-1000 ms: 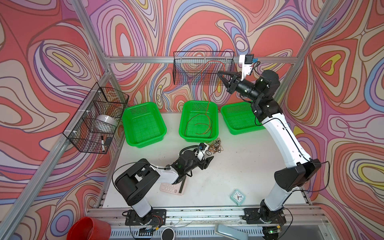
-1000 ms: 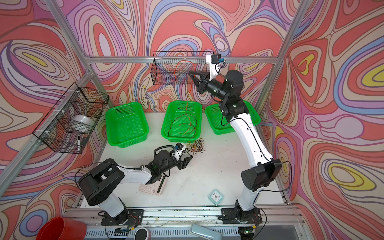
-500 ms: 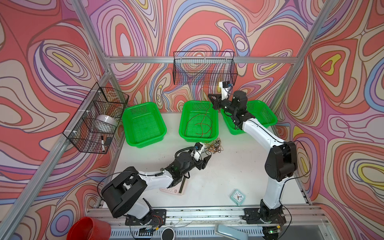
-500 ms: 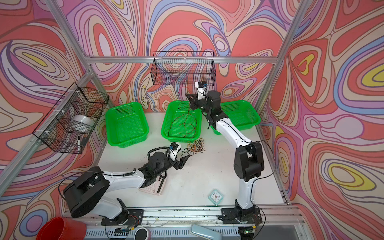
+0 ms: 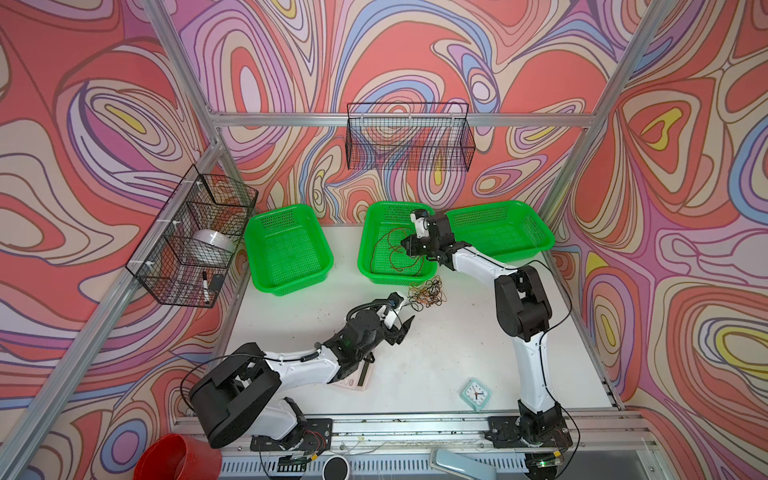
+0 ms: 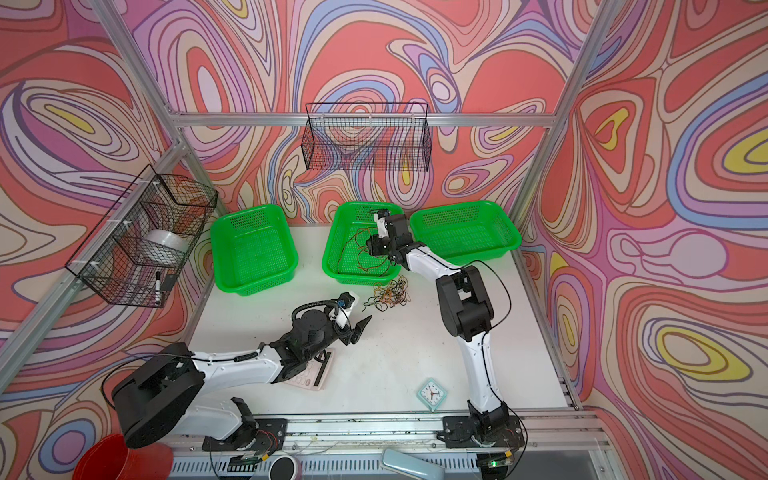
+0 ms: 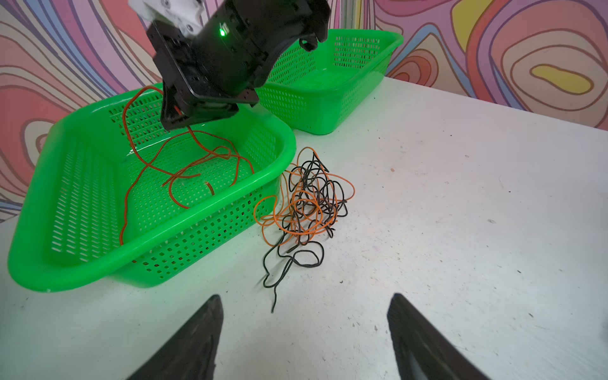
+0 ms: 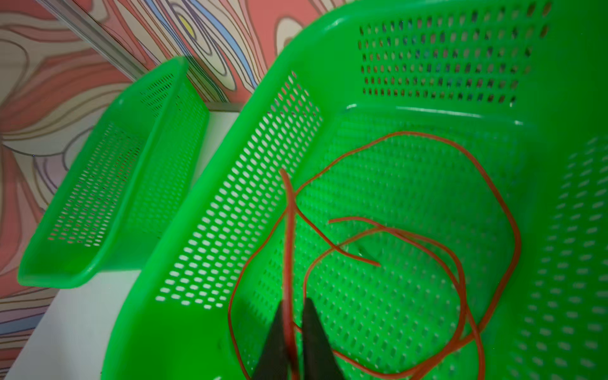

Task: Untangle and sort cables by color
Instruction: Place the cable in the container, then untie the cable.

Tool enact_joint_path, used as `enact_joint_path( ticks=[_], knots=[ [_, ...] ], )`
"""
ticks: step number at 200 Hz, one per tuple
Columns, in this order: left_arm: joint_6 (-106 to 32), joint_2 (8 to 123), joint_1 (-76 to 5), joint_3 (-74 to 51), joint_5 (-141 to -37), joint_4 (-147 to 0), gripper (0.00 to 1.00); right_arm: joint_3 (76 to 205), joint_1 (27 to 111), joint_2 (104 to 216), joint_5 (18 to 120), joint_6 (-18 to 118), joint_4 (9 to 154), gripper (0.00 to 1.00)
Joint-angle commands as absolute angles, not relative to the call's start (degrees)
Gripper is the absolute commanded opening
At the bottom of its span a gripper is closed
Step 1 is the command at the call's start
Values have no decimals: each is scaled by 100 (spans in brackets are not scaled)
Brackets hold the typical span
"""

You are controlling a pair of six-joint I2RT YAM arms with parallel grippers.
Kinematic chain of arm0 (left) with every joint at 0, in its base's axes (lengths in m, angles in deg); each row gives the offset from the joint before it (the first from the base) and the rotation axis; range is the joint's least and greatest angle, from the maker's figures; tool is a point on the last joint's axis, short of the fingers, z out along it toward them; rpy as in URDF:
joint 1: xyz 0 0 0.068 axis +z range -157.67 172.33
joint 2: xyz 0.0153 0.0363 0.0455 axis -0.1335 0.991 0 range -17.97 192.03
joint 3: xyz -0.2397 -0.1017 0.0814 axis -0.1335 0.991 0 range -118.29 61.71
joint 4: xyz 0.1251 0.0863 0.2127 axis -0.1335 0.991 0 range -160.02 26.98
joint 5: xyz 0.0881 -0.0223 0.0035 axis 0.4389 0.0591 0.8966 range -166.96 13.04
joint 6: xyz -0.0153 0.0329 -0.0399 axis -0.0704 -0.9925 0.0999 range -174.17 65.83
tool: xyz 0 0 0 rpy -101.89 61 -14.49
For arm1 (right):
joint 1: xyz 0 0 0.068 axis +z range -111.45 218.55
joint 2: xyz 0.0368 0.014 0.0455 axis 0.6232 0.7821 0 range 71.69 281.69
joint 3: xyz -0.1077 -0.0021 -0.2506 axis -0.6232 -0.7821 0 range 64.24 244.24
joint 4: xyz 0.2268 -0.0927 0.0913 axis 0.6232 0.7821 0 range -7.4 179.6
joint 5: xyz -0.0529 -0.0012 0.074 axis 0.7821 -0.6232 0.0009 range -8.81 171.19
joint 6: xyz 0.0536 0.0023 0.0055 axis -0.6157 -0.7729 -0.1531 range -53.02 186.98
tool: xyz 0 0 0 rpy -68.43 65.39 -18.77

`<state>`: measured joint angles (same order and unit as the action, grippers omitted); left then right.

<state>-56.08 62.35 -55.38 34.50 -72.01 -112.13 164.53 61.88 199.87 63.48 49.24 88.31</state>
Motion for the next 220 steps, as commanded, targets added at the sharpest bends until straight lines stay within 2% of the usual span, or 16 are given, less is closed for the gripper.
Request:
enact_joint_path(
  ticks=[1, 42, 74, 77, 84, 108, 131, 150, 165, 186, 220],
  knots=[
    [-5659, 6157, -5576, 3503, -7014, -11274, 86, 16686, 6228, 19925, 6774, 4905, 9455, 37],
    [-5702, 6231, -5579, 3443, -6887, -11127, 87, 16734, 6231, 19311, 6494, 5080, 9906, 61],
    [-5739, 6441, -5577, 3278, -6787, -11093, 87, 16473, 6228, 18700, 6452, 5106, 10300, 65],
    [-5667, 6454, -5575, 3271, -6662, -11125, 88, 16413, 6228, 18619, 6487, 5125, 10322, 66],
    [-5416, 6478, -5579, 3275, -6316, -11224, 99, 16285, 6232, 18432, 6558, 5178, 10378, 67],
    [-5227, 6569, -5574, 3331, -5801, -11808, 100, 15843, 6228, 17879, 6660, 5451, 10606, 67],
    [-5135, 6648, -5569, 3276, -5809, -11630, 100, 15263, 6232, 17386, 6689, 5512, 10716, 62],
    [-4515, 6618, -5574, 2991, -5305, -11403, 100, 14659, 6235, 16970, 6457, 5437, 10587, 53],
    [-4599, 6525, -5544, 2886, -5293, -11077, 100, 14156, 6250, 16760, 6474, 5436, 10447, 46],
    [-4758, 6436, -5530, 2771, -5208, -10745, 100, 13696, 6326, 16645, 6350, 5505, 10360, 39],
    [-4799, 6245, -5319, 2913, -5653, -10658, 100, 13335, 6608, 16843, 6274, 5450, 10148, 31]
  ],
)
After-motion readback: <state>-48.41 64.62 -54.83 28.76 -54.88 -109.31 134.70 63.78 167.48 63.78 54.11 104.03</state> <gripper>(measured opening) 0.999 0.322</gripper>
